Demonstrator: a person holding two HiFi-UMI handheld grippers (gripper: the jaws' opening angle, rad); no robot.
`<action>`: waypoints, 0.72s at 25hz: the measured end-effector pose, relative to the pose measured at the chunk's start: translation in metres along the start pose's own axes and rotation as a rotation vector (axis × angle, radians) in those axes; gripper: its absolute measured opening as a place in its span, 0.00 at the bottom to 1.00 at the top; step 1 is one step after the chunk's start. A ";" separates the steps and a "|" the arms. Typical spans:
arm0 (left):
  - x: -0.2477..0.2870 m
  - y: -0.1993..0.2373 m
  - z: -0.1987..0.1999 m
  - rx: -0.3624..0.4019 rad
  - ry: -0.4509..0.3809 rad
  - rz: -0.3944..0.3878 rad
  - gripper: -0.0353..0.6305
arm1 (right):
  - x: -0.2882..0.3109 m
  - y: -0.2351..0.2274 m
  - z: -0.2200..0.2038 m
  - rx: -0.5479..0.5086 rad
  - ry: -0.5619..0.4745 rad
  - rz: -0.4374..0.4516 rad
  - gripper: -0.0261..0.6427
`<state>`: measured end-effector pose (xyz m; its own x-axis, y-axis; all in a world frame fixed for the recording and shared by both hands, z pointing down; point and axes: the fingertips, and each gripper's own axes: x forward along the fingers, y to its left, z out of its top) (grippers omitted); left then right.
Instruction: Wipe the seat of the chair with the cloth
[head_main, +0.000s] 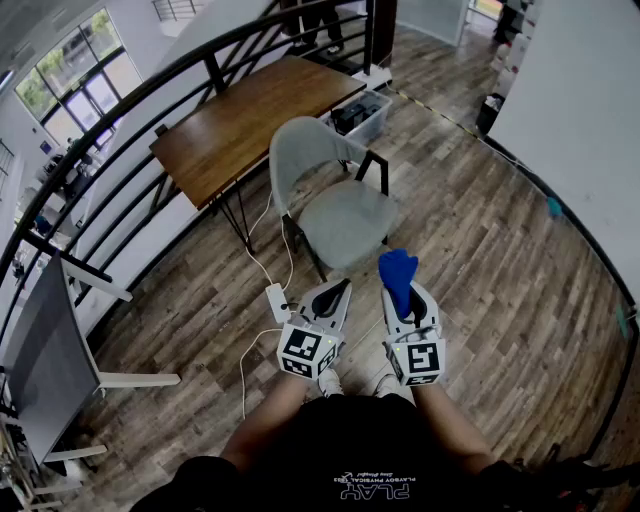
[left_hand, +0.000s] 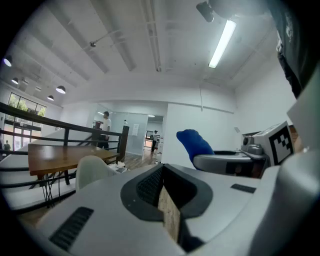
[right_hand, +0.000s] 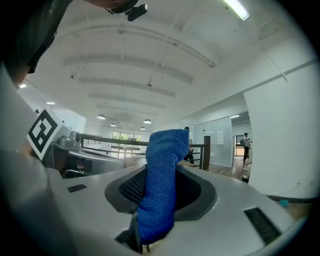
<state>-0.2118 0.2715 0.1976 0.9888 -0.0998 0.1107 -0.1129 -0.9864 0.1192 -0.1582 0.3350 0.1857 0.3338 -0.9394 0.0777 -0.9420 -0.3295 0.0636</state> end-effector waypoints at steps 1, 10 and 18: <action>0.000 0.000 0.001 0.000 0.000 0.000 0.06 | 0.001 0.000 0.001 -0.002 -0.001 0.002 0.25; -0.003 0.005 0.000 0.003 -0.004 -0.002 0.06 | 0.006 0.004 -0.001 0.027 -0.010 0.001 0.25; -0.012 0.017 0.007 0.015 -0.015 -0.017 0.06 | 0.009 0.013 0.008 0.052 -0.052 -0.012 0.25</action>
<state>-0.2251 0.2546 0.1911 0.9920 -0.0848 0.0939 -0.0947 -0.9898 0.1062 -0.1680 0.3217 0.1790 0.3442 -0.9386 0.0253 -0.9389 -0.3440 0.0125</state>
